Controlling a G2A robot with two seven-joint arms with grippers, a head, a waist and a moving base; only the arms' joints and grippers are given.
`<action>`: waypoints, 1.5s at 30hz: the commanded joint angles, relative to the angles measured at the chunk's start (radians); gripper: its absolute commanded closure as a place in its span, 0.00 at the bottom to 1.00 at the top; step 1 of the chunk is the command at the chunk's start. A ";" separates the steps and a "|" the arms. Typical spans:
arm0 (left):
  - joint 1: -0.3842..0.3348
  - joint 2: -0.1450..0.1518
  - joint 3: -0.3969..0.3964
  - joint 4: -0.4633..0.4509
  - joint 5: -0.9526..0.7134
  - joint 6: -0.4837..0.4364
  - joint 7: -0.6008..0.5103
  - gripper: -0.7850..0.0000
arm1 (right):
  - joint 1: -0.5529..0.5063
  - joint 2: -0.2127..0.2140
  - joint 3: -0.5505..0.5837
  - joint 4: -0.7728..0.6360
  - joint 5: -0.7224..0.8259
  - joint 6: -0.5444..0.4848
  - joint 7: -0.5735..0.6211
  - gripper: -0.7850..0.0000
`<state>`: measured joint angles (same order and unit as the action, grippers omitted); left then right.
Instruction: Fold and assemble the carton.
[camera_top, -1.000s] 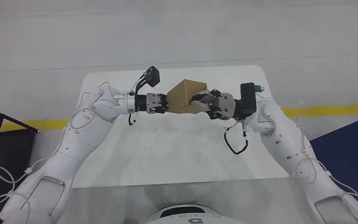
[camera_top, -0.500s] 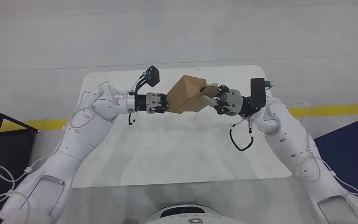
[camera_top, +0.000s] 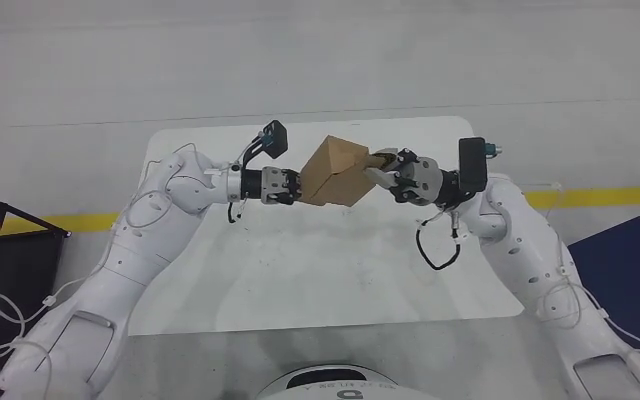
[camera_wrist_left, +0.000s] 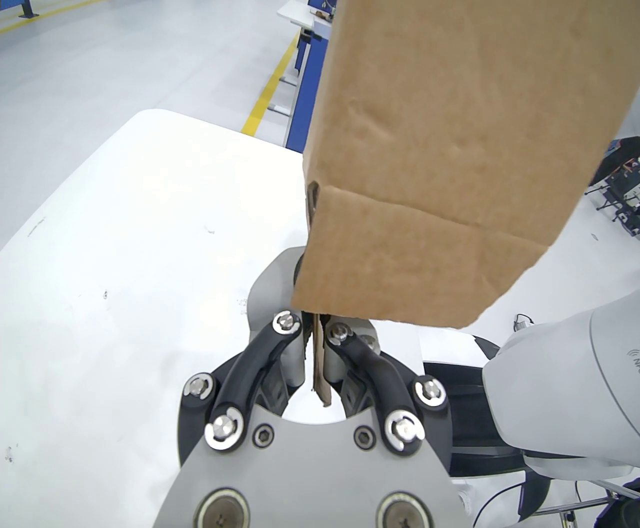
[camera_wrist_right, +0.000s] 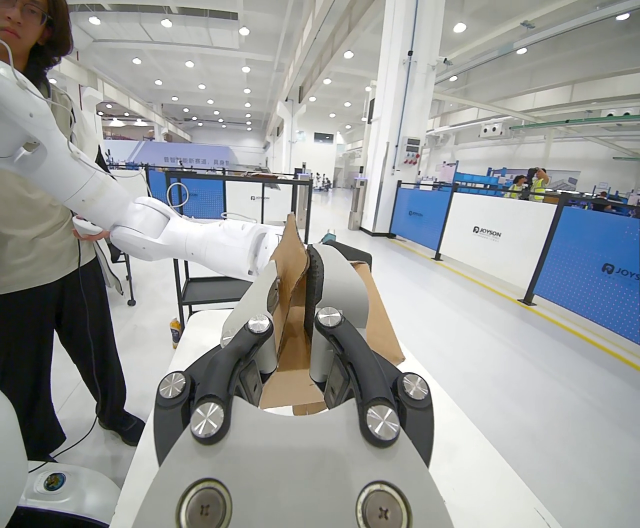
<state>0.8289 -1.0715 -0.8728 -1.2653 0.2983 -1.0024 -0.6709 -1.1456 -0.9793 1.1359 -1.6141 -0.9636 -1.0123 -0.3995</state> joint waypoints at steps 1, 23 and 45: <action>0.000 0.001 0.002 0.002 0.000 -0.003 -0.002 1.00 | -0.009 0.003 0.012 -0.016 -0.019 0.000 -0.001 0.75; -0.023 0.006 0.037 0.017 -0.017 -0.010 -0.030 1.00 | 0.037 -0.001 -0.049 -0.034 -0.032 0.000 0.096 0.80; -0.045 0.003 0.071 0.016 -0.018 -0.010 0.004 1.00 | 0.036 0.008 -0.019 0.002 -0.021 0.014 0.124 0.65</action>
<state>0.7851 -1.0685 -0.8026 -1.2492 0.2815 -1.0123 -0.6679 -1.1067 -0.9716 1.1120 -1.6092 -0.9823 -1.0031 -0.2775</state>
